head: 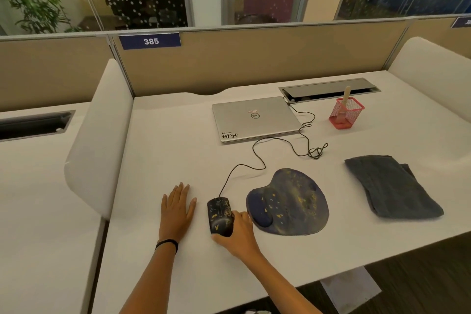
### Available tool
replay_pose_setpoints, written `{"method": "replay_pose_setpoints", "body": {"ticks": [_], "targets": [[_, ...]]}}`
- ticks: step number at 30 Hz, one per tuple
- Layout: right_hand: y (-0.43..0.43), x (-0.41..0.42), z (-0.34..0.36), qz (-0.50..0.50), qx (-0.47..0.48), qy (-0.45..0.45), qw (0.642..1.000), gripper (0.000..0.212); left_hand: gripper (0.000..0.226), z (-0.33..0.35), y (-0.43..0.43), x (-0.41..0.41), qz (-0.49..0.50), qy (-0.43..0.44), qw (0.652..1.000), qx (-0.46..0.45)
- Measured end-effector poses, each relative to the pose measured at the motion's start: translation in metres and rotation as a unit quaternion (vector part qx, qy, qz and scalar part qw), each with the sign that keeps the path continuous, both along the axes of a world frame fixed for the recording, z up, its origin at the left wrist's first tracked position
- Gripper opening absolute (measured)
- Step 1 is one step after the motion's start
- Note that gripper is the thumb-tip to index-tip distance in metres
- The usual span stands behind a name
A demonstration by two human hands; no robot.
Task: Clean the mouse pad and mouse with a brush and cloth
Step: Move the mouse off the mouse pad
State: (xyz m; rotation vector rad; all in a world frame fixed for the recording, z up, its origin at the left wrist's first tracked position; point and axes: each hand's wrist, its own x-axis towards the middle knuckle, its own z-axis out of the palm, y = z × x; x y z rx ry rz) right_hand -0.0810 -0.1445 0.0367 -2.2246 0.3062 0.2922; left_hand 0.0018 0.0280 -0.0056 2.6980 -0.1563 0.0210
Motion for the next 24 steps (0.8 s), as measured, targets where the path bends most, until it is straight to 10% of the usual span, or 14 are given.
{"method": "replay_pose_setpoints", "body": {"ticks": [24], "targets": [[-0.145,0.036,0.059,0.045,0.216,0.072,0.973,0.024,0.041,0.063,-0.104,0.045,0.004,-0.018,0.985,-0.173]]}}
